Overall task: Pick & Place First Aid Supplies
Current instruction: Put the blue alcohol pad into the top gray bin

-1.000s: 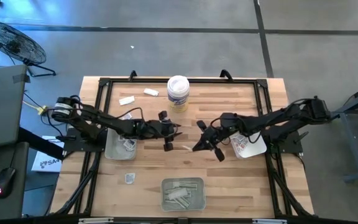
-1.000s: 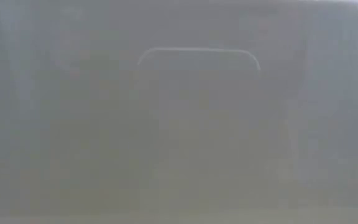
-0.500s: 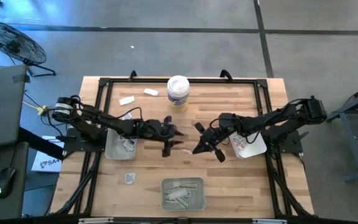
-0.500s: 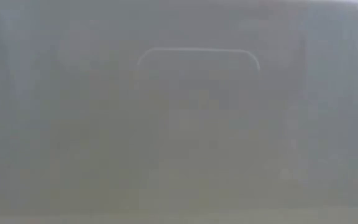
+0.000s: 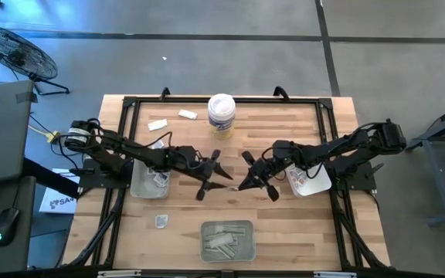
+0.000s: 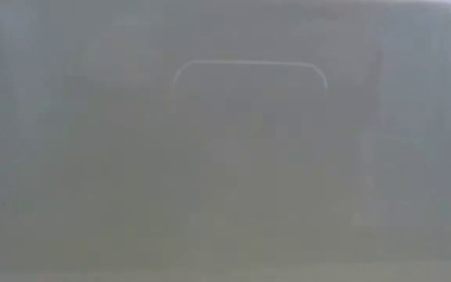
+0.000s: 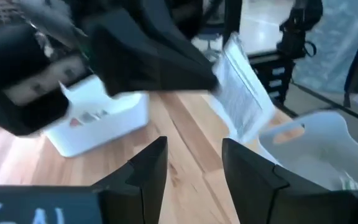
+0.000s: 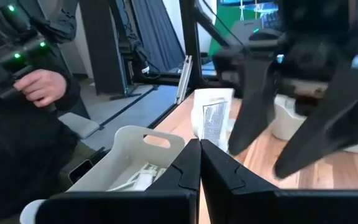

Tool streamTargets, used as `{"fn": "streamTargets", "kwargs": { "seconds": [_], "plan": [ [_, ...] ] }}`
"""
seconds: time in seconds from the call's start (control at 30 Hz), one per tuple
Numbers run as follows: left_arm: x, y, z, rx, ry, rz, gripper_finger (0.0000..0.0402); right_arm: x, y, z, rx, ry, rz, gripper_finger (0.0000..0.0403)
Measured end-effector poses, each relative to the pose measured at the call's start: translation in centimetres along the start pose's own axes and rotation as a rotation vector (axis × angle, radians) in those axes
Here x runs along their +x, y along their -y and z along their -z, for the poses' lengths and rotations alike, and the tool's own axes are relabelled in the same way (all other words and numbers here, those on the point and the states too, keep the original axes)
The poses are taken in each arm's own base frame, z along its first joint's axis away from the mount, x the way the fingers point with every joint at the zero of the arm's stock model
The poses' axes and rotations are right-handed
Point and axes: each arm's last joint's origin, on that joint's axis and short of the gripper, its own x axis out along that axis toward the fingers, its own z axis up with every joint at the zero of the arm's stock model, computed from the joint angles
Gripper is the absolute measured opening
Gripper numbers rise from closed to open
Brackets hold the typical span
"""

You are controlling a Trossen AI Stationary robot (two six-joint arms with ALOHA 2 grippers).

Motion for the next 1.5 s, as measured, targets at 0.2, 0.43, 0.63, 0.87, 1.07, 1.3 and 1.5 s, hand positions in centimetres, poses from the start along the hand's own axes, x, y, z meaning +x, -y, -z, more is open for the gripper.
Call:
{"fn": "streamTargets", "kwargs": {
  "seconds": [0.2,0.43,0.63,0.87,1.07,1.3,1.5],
  "plan": [
    [0.0,0.1,0.5,-0.007,-0.055,0.005,0.0151,0.0,0.0,-0.4,-0.025,0.040,-0.002,0.0000],
    [0.0,-0.1,0.0,0.006,-0.005,-0.020,0.0151,0.0,0.0,-0.4,-0.021,0.035,0.002,0.0000],
    [0.0,0.3,-0.4,0.022,0.053,0.096,0.0151,0.0,0.0,-0.4,-0.020,0.036,0.009,0.0000],
    [0.0,-0.1,-0.8,0.021,0.084,0.002,0.0136,0.0,0.3,-0.3,-0.005,0.031,0.118,0.0000],
    [0.0,-0.1,-0.4,-0.038,0.037,-0.014,0.0043,0.1,0.1,-0.5,-0.023,0.051,0.124,0.0000],
    [0.0,-0.2,-0.2,-0.051,0.016,-0.043,0.0015,0.1,0.1,-0.7,-0.025,0.072,0.130,0.0000],
    [0.0,-0.1,-0.2,-0.054,0.017,-0.038,0.0004,0.1,0.1,-0.7,-0.015,0.071,0.131,0.0000]
  ]
}}
